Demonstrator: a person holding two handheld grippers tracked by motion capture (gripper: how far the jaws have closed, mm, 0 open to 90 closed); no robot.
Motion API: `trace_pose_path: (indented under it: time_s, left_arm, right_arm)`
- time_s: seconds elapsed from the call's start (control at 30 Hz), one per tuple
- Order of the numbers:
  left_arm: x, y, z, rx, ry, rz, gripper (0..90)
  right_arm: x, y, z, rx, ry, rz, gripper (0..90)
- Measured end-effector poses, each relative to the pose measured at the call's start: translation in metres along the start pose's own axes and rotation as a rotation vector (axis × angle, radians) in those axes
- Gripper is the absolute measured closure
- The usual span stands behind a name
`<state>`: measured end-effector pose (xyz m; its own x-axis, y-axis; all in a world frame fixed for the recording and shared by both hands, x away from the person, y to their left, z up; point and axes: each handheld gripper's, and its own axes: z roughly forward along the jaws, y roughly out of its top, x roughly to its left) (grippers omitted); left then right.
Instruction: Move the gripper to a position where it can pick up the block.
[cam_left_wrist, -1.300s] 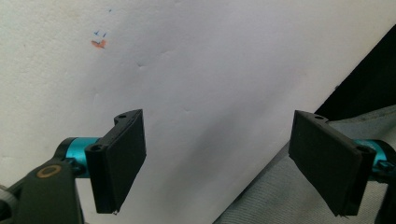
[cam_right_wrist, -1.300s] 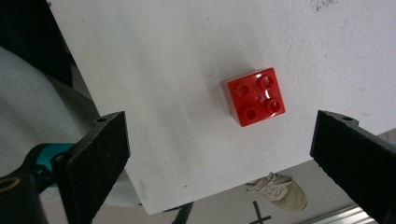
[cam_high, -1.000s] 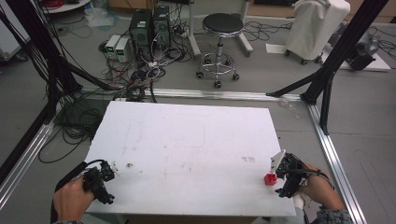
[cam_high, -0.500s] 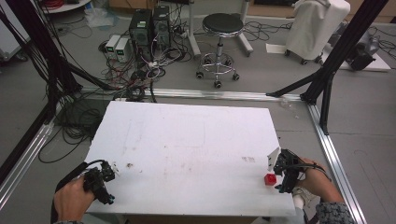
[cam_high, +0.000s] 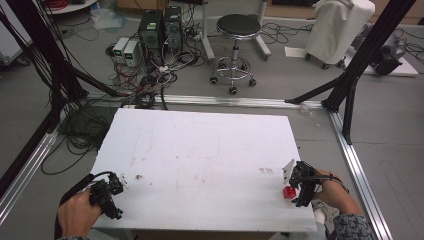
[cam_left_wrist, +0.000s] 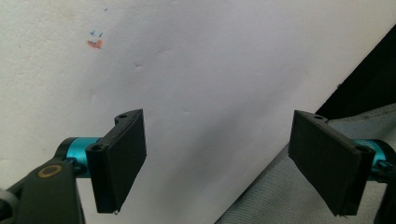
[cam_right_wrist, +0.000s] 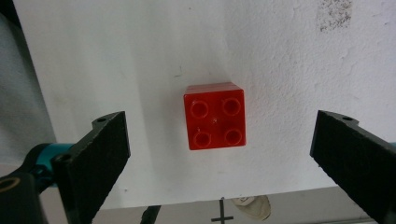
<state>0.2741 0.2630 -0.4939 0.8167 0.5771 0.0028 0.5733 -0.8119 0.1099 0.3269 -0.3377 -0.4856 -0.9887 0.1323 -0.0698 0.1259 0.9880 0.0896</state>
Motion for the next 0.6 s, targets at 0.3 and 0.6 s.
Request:
trace_pose_path:
  time_s: [0.3, 0.6]
  left_arm:
    - [-0.001, 0.000, 0.000, -0.003, 0.002, 0.002, 19.5]
    - [-0.001, 0.000, 0.000, -0.003, 0.003, -0.001, 19.5]
  right_arm:
    - [-0.001, 0.000, 0.013, 0.008, 0.018, -0.015, 4.1]
    - [-0.003, -0.001, 0.024, 0.007, 0.032, -0.016, 4.1]
